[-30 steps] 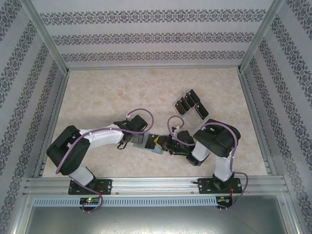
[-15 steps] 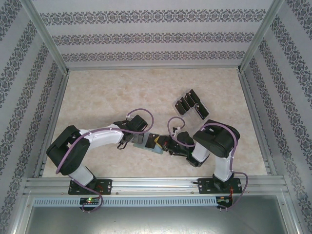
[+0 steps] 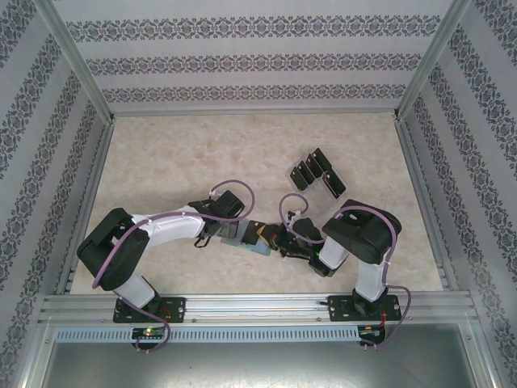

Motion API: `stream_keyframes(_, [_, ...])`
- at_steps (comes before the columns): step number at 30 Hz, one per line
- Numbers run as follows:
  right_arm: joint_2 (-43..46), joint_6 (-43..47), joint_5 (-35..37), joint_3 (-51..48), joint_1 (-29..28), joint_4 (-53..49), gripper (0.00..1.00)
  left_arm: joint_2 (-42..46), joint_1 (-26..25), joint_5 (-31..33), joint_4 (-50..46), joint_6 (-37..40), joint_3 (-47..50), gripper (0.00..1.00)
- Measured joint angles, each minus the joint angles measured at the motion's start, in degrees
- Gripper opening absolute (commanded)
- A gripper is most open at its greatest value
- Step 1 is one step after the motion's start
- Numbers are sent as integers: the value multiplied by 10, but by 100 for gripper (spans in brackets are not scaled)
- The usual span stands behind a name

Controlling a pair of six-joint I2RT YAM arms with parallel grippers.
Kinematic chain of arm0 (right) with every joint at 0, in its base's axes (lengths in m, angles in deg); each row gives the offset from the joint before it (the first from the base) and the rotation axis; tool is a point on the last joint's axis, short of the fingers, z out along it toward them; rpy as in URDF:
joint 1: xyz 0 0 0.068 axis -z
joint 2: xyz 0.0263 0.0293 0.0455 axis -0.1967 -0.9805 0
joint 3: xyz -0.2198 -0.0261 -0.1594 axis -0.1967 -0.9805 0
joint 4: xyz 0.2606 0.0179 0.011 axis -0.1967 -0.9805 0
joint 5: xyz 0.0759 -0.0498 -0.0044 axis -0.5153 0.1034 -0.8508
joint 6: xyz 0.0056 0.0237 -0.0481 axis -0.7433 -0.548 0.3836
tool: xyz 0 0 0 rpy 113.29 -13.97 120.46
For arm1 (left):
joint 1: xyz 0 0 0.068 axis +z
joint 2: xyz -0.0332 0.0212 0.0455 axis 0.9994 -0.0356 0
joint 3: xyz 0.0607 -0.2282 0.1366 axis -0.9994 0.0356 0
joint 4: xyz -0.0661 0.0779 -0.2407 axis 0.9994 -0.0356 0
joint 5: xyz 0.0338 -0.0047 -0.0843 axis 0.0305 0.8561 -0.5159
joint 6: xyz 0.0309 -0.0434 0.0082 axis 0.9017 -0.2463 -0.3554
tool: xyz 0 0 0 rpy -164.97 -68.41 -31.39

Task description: Put the credit cards into the card holder

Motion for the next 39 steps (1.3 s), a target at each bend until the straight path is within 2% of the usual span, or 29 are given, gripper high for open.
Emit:
stream_keyframes(27, [25, 4, 13, -6, -22, -32, 0, 0, 0, -1, 0, 0, 0, 100])
stream_keyframes(39, [2, 5, 11, 7, -22, -16, 0, 0, 0, -1, 0, 0, 0, 100])
